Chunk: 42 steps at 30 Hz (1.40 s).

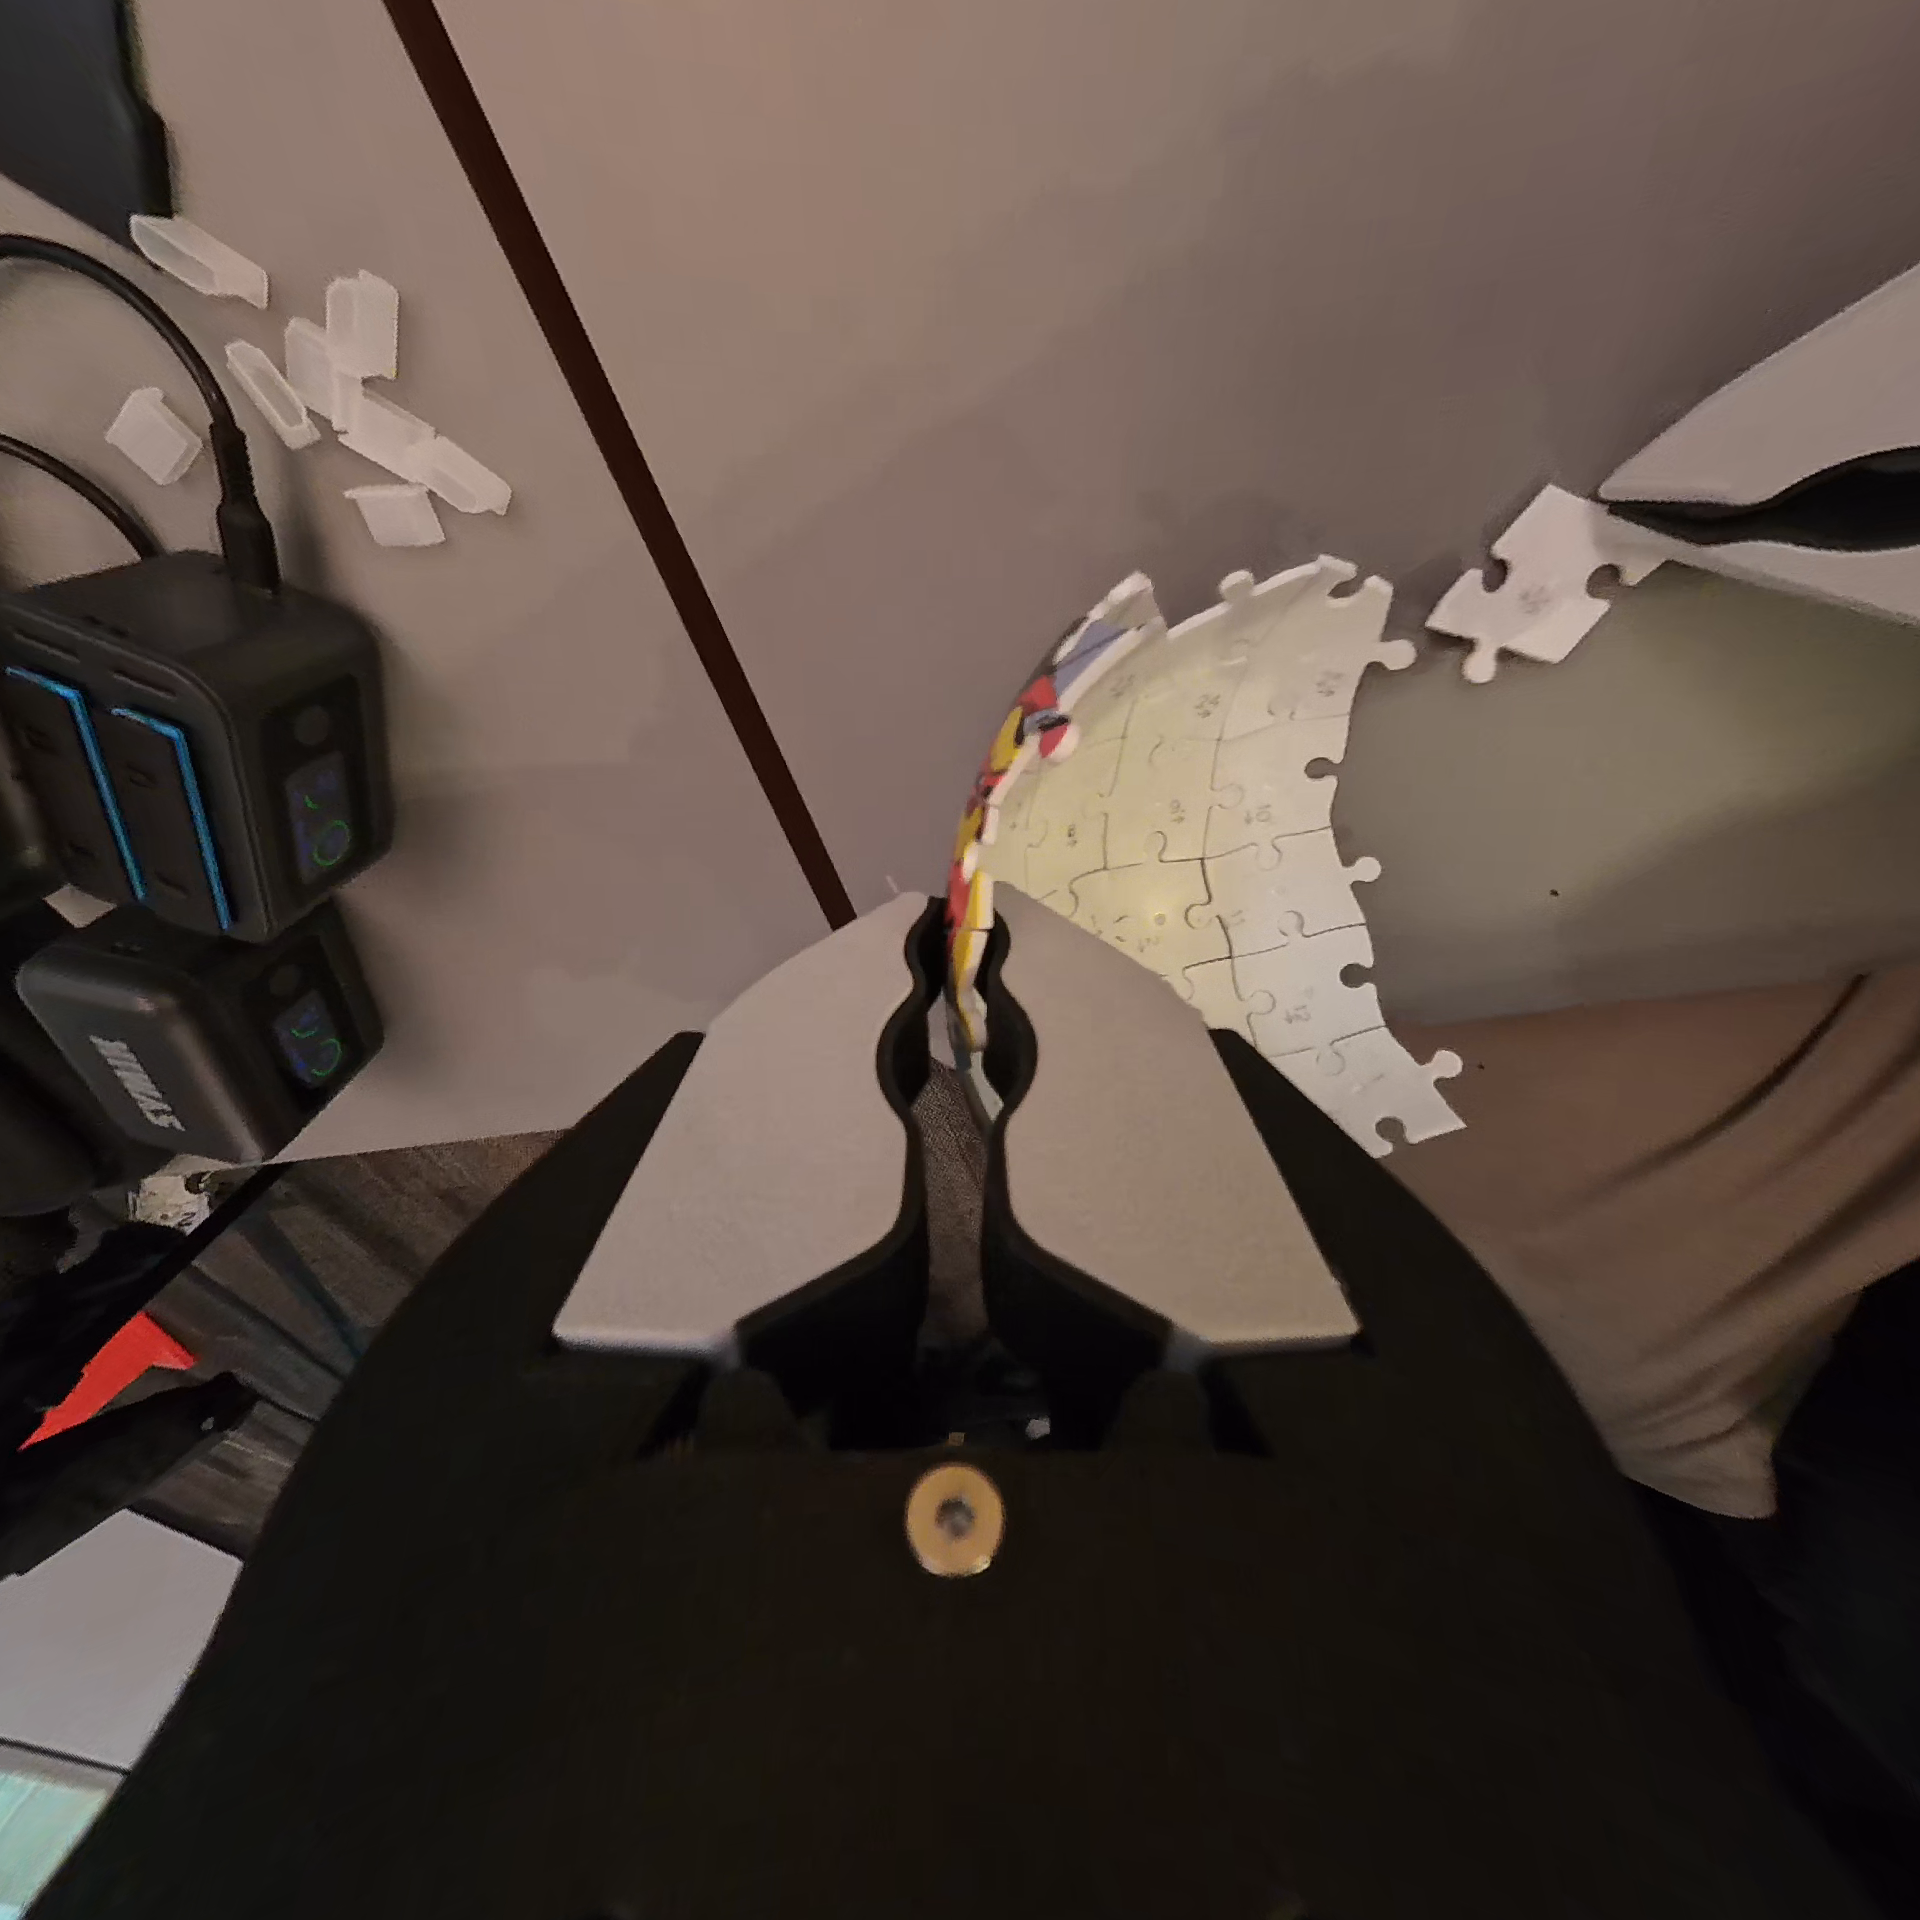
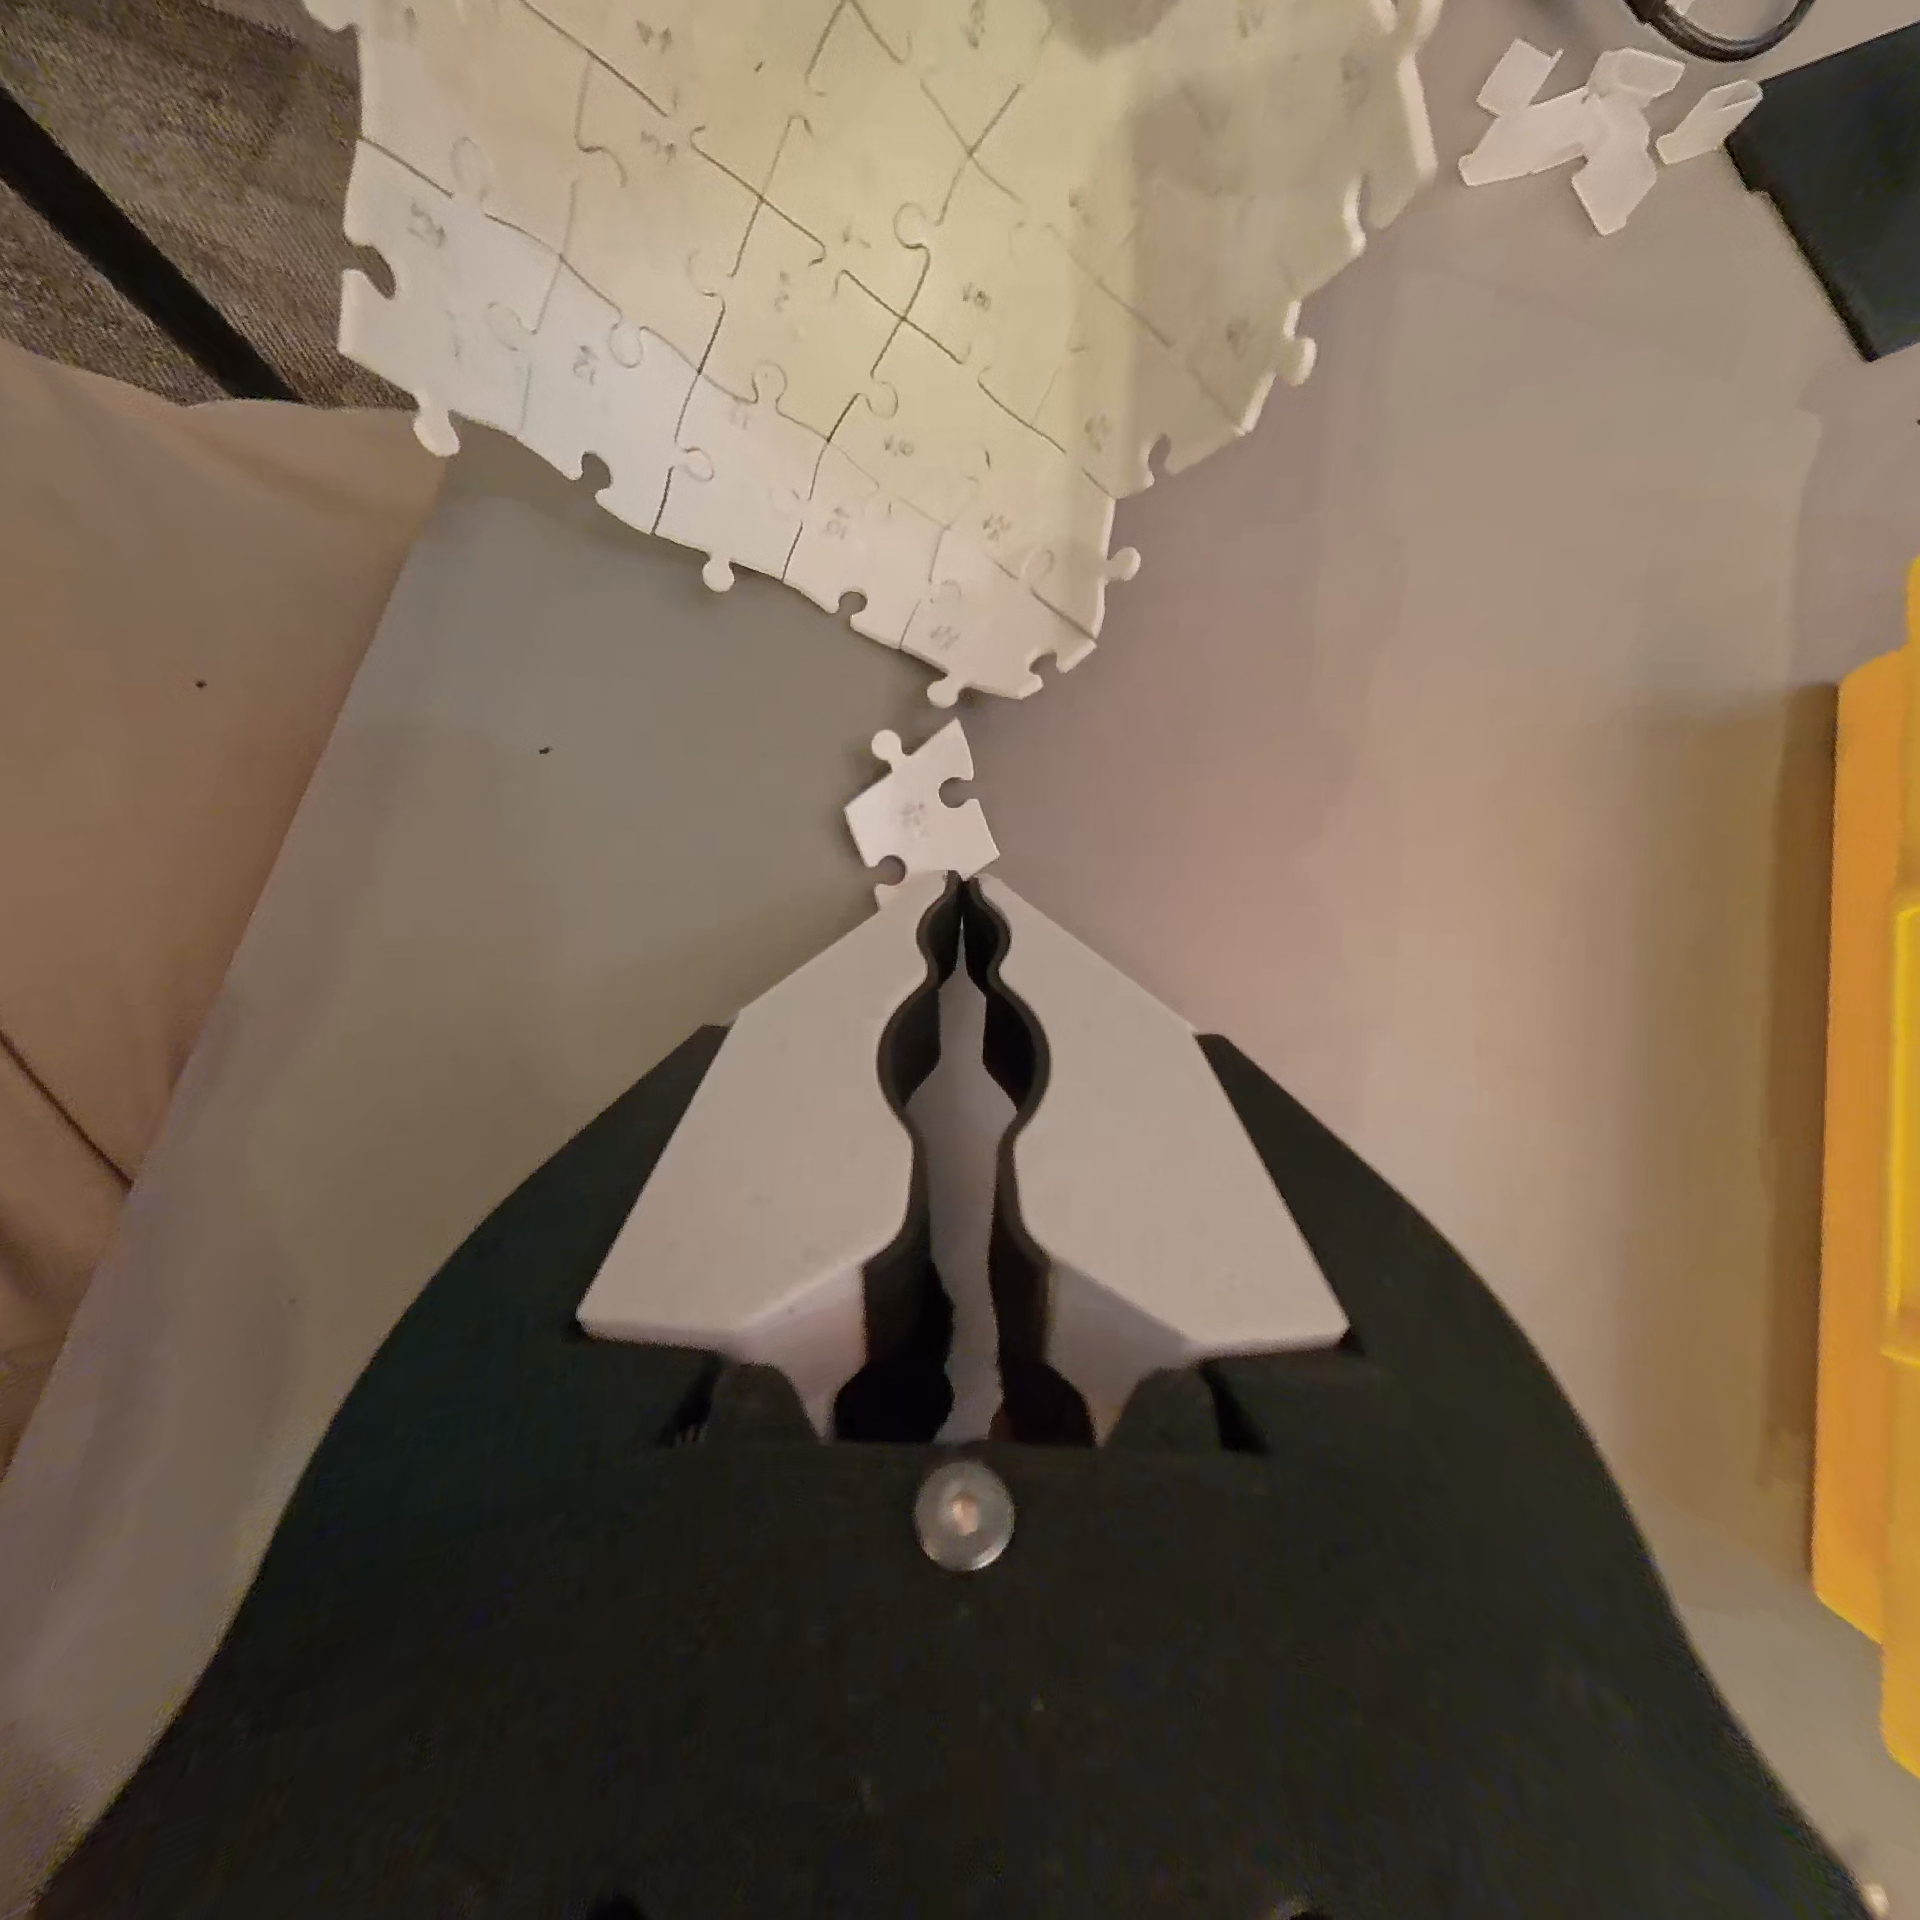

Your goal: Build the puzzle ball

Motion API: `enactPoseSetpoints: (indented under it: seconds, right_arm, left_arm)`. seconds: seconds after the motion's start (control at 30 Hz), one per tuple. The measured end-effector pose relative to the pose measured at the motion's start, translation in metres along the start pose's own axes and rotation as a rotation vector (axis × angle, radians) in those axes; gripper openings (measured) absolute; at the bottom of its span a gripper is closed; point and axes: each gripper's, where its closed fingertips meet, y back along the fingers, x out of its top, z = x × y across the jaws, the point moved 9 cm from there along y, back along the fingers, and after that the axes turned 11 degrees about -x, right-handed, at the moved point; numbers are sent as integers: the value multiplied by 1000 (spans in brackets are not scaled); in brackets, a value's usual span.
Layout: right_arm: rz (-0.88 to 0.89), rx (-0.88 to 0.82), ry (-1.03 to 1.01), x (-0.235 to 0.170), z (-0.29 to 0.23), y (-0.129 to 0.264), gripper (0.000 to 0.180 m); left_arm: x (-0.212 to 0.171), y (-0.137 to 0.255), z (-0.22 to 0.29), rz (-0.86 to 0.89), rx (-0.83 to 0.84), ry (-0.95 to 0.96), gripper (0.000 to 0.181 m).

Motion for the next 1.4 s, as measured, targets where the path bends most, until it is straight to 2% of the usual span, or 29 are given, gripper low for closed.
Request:
enactPoseSetpoints:
  seconds: [0.77,1.4]
  right_arm:
    - [-26,0,106,8,3,-5,0]
    - [-15,-154,13,5,-11,-2,0]
  left_arm:
    - [16,0,3,-39,-8,-86,4]
    - [11,-3,15,-26,-50,-69,4]
